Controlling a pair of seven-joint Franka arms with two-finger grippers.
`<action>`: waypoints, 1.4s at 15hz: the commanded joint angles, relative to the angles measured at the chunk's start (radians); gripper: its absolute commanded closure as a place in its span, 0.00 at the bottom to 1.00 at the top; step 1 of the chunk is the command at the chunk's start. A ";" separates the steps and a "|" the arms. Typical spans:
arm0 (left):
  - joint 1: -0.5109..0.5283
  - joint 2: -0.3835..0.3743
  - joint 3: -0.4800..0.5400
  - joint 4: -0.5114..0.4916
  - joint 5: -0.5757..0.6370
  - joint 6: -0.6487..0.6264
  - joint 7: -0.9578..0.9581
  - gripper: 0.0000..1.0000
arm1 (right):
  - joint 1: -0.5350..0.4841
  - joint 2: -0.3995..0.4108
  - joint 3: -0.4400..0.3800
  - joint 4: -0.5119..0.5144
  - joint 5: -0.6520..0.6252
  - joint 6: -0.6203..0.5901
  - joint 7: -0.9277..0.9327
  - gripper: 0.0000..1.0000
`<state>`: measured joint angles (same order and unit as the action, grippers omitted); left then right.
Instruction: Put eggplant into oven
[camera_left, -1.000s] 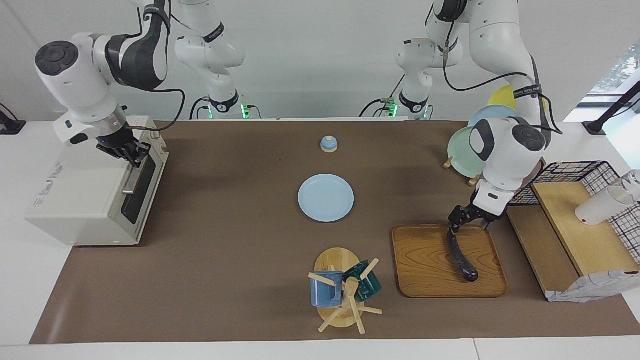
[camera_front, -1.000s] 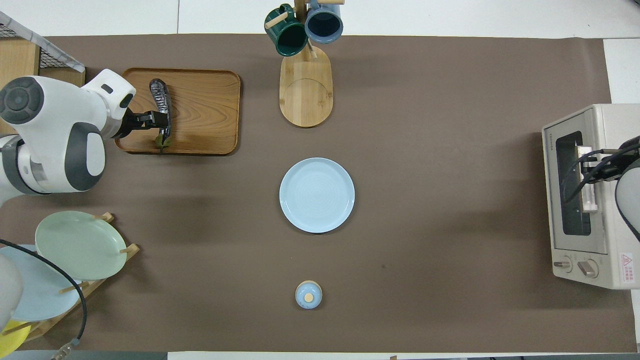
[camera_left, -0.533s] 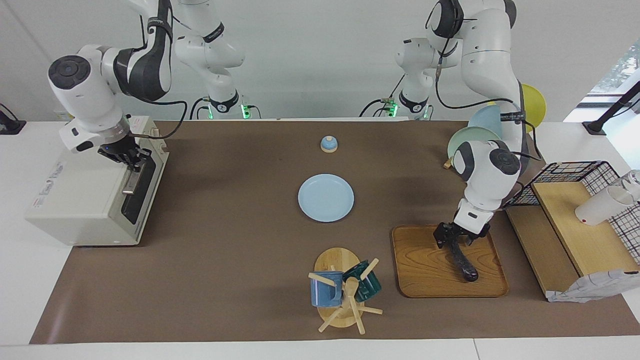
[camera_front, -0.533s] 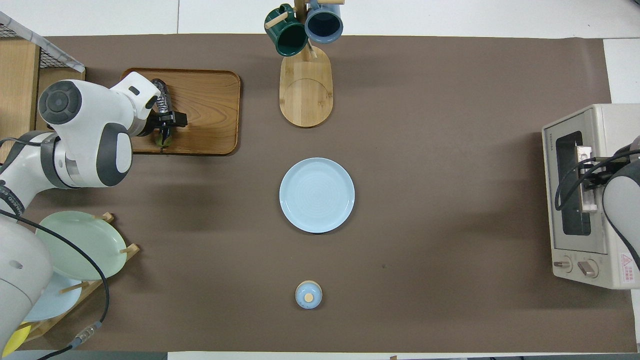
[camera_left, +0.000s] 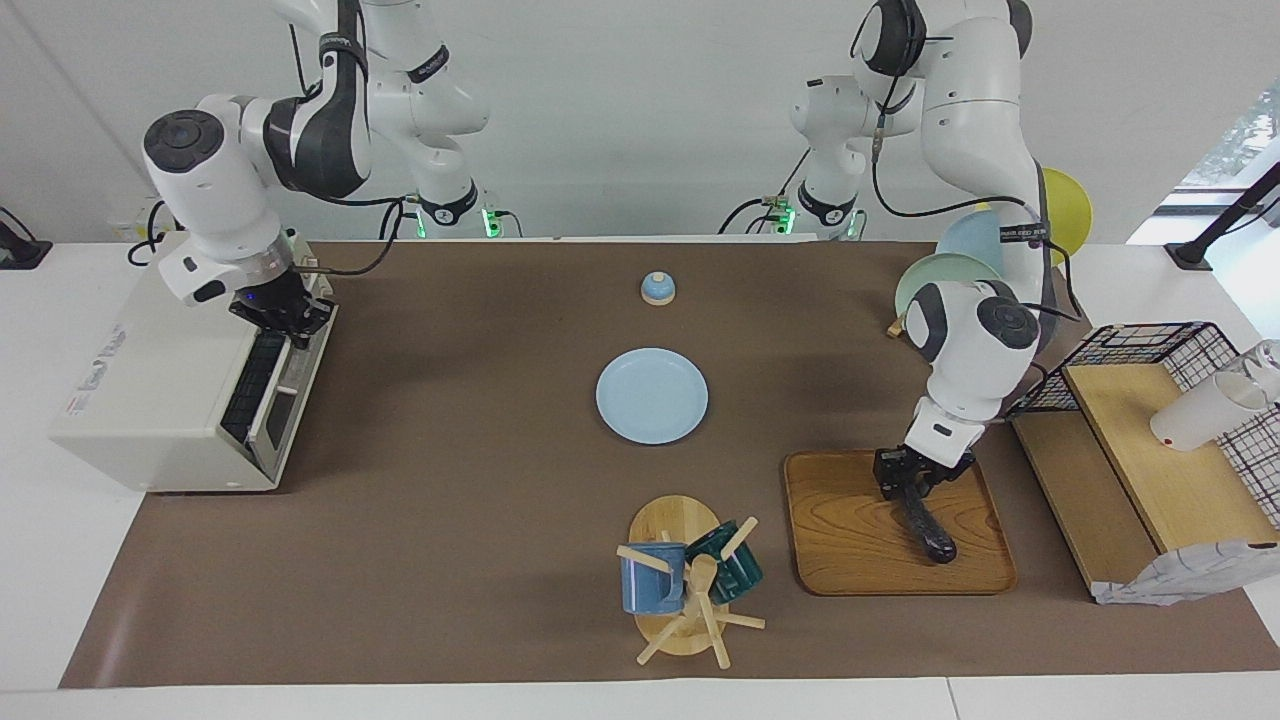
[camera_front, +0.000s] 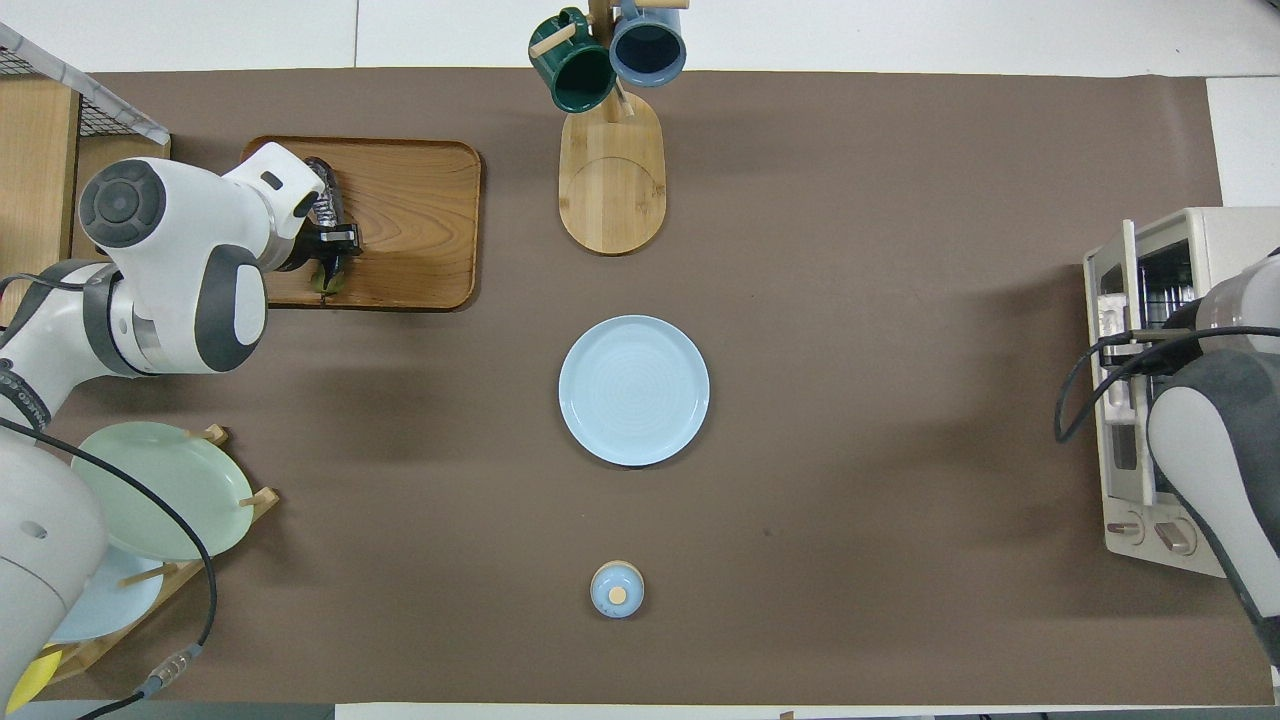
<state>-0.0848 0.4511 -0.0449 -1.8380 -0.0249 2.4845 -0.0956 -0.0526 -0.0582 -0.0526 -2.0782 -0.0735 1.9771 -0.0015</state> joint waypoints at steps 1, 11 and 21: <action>-0.009 0.006 0.010 0.017 0.003 -0.019 0.002 1.00 | -0.018 0.109 -0.004 -0.025 0.038 0.153 0.009 1.00; -0.225 -0.254 -0.015 -0.026 -0.026 -0.390 -0.332 1.00 | 0.053 0.184 -0.001 -0.099 0.098 0.315 0.044 1.00; -0.621 -0.223 -0.016 -0.141 -0.095 -0.145 -0.688 1.00 | 0.206 0.204 0.000 -0.003 0.107 0.235 0.207 1.00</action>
<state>-0.6697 0.1985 -0.0834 -1.9603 -0.1041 2.2676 -0.7686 0.1378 0.1214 -0.0448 -2.1257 0.0495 2.2380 0.1906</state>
